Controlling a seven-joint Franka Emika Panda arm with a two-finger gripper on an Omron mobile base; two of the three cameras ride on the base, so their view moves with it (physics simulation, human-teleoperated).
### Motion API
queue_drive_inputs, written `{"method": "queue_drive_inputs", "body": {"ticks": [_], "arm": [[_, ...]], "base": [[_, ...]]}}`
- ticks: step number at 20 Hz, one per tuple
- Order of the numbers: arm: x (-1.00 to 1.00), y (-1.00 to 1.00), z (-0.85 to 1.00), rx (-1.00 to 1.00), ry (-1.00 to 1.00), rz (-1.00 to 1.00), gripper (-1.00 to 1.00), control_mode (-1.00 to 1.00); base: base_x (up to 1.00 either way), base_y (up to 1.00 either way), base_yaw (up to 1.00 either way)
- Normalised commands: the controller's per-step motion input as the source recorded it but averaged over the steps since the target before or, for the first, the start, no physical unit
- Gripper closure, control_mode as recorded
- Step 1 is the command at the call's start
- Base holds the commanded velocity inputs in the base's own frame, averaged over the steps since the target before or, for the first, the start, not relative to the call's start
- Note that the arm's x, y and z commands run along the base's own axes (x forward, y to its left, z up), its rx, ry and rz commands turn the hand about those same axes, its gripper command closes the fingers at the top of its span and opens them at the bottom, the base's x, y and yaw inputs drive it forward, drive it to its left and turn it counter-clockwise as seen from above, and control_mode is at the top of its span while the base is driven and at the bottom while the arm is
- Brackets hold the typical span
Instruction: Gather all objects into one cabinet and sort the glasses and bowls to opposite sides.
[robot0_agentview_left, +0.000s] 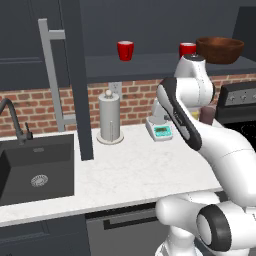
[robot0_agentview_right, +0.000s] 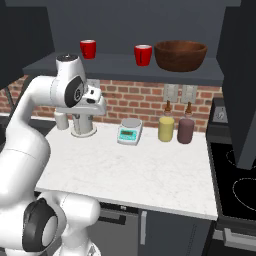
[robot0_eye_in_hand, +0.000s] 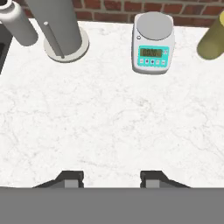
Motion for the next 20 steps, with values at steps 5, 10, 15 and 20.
{"method": "queue_drive_inputs", "body": {"ticks": [5, 10, 15, 20], "arm": [[-0.41, 0.0, 0.0, 0.0, 0.0, 0.0, -1.0, -1.0], [-0.99, 0.0, 0.0, 0.0, -0.06, -0.01, -1.0, -1.0], [-0.99, 0.0, 0.09, 0.0, -0.18, -0.04, -1.0, -1.0], [-0.65, 0.0, 0.39, 0.0, -0.04, -0.06, -1.0, -1.0]], "base": [[0.0, 0.0, 0.0], [0.0, 0.0, 0.0], [0.0, 0.0, 0.0], [0.0, 0.0, 0.0]]}}
